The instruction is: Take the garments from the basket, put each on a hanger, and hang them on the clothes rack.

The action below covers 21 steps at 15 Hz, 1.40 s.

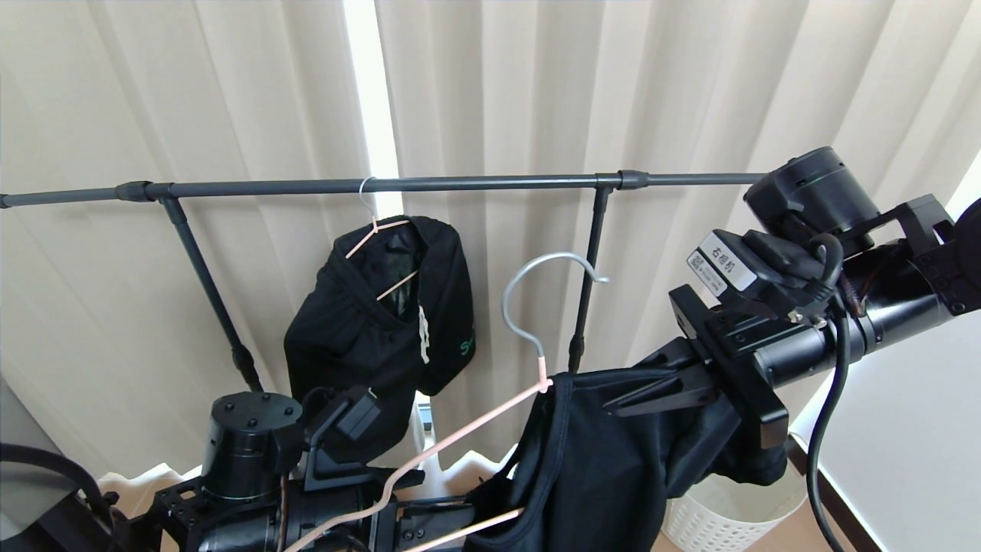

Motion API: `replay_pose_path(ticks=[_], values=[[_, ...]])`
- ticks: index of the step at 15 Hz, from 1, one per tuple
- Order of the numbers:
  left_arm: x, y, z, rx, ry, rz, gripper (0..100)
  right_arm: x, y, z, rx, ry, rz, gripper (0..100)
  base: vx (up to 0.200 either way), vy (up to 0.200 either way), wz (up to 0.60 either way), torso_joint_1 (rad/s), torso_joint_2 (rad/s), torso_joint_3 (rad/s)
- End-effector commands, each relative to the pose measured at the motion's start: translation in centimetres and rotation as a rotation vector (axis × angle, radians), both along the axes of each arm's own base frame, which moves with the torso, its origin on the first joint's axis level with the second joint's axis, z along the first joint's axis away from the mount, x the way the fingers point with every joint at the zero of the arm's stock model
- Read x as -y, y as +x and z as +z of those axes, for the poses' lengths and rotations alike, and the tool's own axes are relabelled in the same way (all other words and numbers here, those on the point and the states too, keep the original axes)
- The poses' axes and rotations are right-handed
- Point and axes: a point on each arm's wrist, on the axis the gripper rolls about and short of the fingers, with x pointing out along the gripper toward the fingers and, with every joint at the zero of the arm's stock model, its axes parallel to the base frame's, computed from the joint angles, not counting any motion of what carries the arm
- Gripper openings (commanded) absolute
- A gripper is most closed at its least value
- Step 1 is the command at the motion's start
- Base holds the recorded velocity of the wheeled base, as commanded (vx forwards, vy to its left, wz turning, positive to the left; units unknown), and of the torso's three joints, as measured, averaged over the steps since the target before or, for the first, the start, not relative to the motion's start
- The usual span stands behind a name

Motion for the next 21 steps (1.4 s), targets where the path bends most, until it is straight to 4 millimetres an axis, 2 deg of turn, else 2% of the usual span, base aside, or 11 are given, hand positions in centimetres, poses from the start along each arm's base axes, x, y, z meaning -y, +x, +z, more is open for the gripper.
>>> replay_pose_path(ticks=[1,11,12,18,21], values=[[0.24,-0.19,-0.27,-0.010,0.006,-0.012,100,0.04,-0.11,0.18,0.005,0.004,0.001,0,0.000,0.000,0.00,0.000,0.00,0.000],[0.68,-0.10,-0.77,-0.023,0.015,-0.019,100,0.06,-0.28,0.33,0.002,0.011,0.004,0,0.000,0.000,0.00,0.000,0.00,0.000],[0.68,-0.10,-0.77,-0.024,0.015,-0.017,0,0.07,-0.29,0.29,0.001,0.011,0.004,0,0.000,0.000,0.00,0.000,0.00,0.000],[0.65,0.00,-0.72,-0.019,0.014,-0.017,0,0.05,-0.25,0.28,0.001,0.011,0.004,0,0.000,0.000,0.00,0.000,0.00,0.000],[0.03,0.51,-0.51,-0.002,0.005,0.015,0,0.11,-0.29,0.37,0.004,0.012,0.003,0,0.000,0.000,0.00,0.000,0.00,0.000]])
